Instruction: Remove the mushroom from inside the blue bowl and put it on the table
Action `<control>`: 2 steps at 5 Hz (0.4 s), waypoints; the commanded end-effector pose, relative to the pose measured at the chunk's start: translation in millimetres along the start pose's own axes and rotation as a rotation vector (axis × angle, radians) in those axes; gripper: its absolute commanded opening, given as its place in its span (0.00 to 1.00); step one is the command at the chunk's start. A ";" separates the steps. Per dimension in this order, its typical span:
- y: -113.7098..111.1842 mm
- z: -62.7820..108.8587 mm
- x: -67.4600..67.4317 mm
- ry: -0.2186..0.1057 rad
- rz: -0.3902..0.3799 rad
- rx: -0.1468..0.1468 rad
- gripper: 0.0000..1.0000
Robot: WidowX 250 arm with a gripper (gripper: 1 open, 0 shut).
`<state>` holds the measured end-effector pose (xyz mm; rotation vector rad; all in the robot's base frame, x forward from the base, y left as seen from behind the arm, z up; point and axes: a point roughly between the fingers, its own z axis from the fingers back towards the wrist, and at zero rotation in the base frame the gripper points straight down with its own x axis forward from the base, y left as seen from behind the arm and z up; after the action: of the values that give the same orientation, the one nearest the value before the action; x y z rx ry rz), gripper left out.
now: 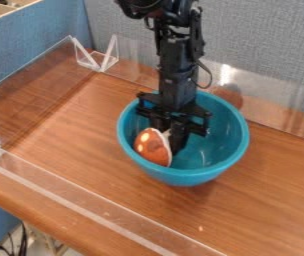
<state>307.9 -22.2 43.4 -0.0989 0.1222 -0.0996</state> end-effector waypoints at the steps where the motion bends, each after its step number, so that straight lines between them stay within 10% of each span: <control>1: 7.4 27.9 1.1 -0.091 0.026 0.000 0.00; 2: 12.1 28.2 0.4 -0.094 0.050 -0.005 0.00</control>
<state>306.6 -12.2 42.0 -0.1089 0.1262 -0.0517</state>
